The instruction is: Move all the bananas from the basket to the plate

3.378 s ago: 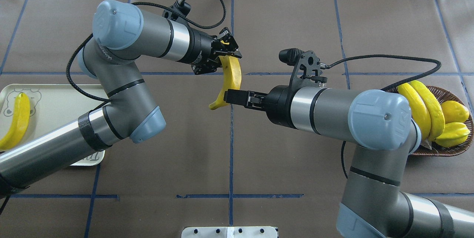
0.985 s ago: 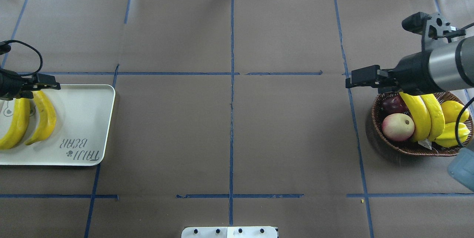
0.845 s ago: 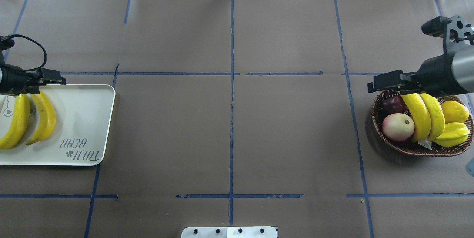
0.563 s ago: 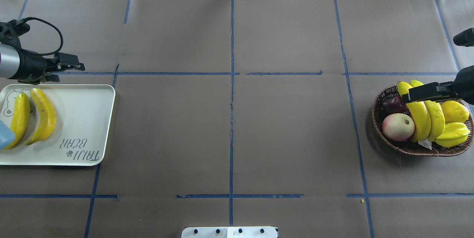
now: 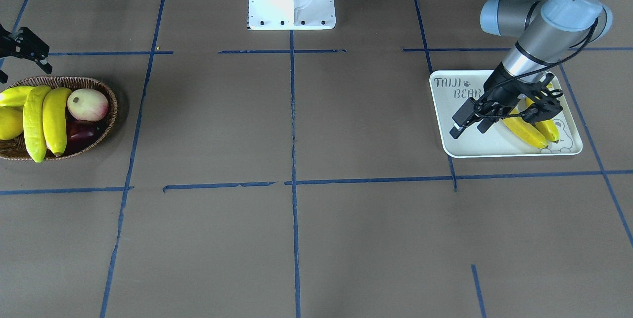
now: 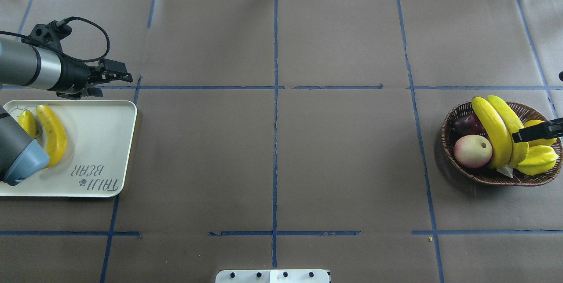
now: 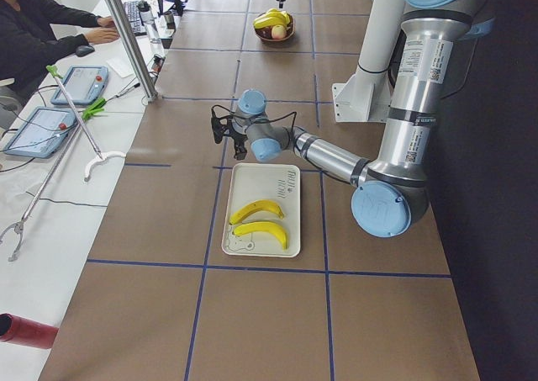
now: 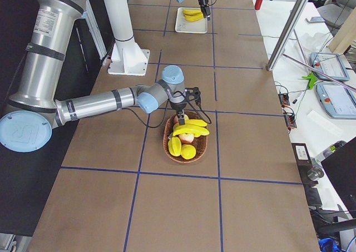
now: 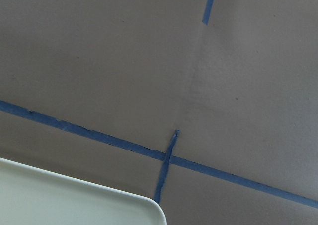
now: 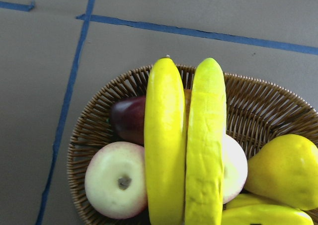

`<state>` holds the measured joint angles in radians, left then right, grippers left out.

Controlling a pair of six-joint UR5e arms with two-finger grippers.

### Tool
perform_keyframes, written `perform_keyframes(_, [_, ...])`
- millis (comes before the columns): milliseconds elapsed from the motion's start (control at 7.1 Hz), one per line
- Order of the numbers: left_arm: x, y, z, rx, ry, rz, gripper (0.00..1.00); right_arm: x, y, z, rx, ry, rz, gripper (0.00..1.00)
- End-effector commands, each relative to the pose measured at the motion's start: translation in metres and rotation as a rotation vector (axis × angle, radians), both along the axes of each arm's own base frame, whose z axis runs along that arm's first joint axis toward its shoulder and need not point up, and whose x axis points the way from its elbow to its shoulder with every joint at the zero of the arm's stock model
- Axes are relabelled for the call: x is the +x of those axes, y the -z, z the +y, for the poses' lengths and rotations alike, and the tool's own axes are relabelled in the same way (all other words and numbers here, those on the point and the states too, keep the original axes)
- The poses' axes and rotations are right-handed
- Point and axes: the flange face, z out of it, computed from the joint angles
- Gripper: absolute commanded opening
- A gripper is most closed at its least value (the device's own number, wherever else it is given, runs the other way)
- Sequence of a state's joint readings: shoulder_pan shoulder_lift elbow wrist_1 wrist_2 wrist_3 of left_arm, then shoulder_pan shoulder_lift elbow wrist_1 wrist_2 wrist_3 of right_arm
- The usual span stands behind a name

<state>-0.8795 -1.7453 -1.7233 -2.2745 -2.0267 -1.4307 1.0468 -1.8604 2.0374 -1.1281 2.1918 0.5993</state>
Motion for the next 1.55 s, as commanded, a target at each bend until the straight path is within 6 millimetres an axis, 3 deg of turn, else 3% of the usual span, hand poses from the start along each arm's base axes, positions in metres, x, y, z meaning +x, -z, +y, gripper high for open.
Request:
perform_keyframes(0, [0.010, 0.001, 0.000, -0.006, -0.008, 0.000, 1.00, -0.002, -0.033, -0.004, -0.031, 0.005, 0.036, 0.78])
perform_keyframes(845, [0.012, 0.004, -0.002, -0.003, -0.010, 0.003, 1.00, -0.025, -0.050, -0.015, -0.055, 0.038, 0.052, 0.78])
perform_keyframes(1408, [0.013, 0.005, -0.001, -0.013, -0.004, 0.010, 1.00, -0.021, -0.057, -0.012, -0.066, 0.036, 0.058, 0.77])
